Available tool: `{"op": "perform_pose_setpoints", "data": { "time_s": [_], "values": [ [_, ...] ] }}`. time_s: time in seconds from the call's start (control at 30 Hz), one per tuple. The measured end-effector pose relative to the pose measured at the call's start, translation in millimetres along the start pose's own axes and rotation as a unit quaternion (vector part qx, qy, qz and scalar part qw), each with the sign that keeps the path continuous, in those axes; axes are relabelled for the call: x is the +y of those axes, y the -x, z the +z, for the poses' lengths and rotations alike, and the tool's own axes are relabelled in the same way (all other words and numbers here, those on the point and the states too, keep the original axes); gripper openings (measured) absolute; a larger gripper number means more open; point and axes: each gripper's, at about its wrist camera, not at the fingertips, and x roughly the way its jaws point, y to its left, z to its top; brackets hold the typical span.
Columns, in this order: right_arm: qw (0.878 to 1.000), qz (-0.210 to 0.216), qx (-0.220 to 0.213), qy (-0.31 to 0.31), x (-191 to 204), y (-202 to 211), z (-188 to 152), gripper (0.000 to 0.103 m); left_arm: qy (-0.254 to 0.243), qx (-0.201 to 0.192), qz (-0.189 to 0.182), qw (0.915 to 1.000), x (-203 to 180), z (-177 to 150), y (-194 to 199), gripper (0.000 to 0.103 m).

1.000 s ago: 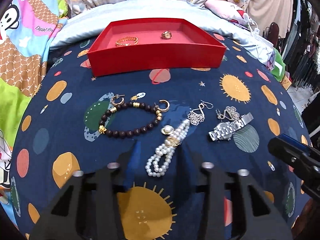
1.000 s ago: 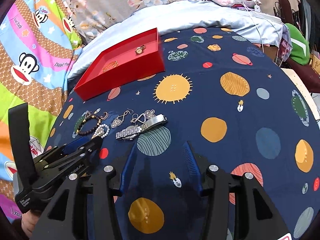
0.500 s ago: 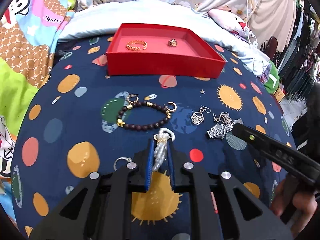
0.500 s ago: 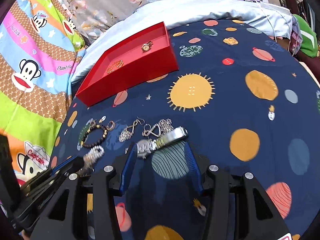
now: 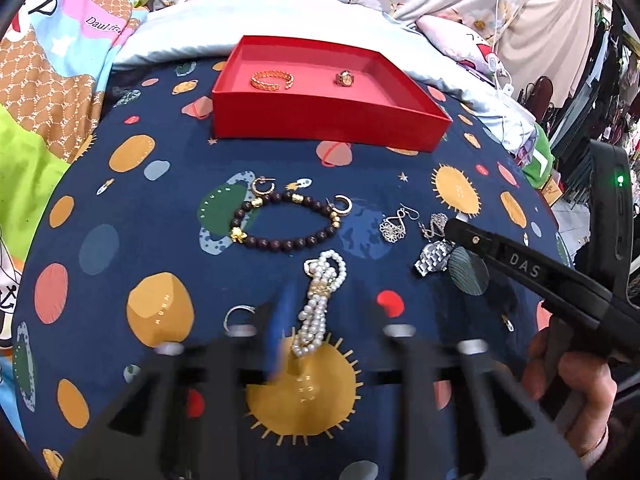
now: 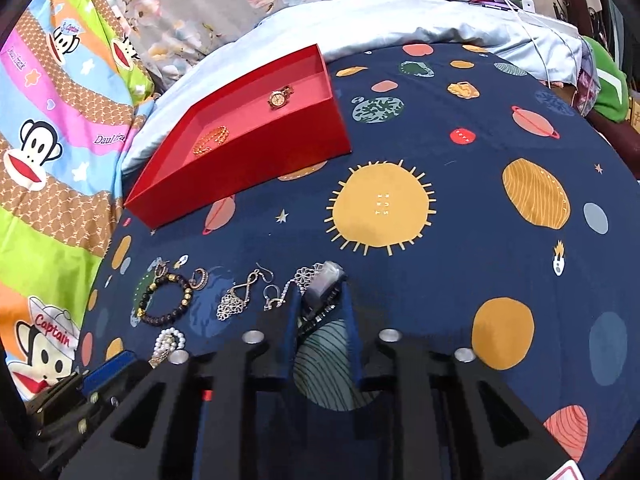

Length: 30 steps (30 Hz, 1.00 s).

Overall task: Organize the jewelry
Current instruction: 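Grasp white pearl bracelet with left tool while right tool grasps silver watch, then lower pearl bracelet and watch into red tray and open both tools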

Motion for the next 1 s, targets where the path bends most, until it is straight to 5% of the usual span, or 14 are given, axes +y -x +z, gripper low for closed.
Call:
{"op": "perform_pose_setpoints", "data": {
  "time_s": [0.13, 0.37, 1.0],
  "values": [
    [1.000, 0.000, -0.005, 0.004, 0.9, 1.7, -0.4, 0.011, -0.020, -0.002, 0.007, 0.9998, -9.2, -1.5, -5.7, 0.054],
    [1.000, 0.011, -0.013, 0.008, 2.5, 12.8, -2.1, 0.009, -0.013, 0.015, 0.006, 0.9998, -7.3, -3.0, -18.5, 0.014],
    [0.996, 0.040, -0.065, 0.035, 18.3, 78.4, 5.1, 0.009, -0.009, -0.028, -0.030, 0.9991, -8.2, 10.0, 34.8, 0.013]
  ]
}}
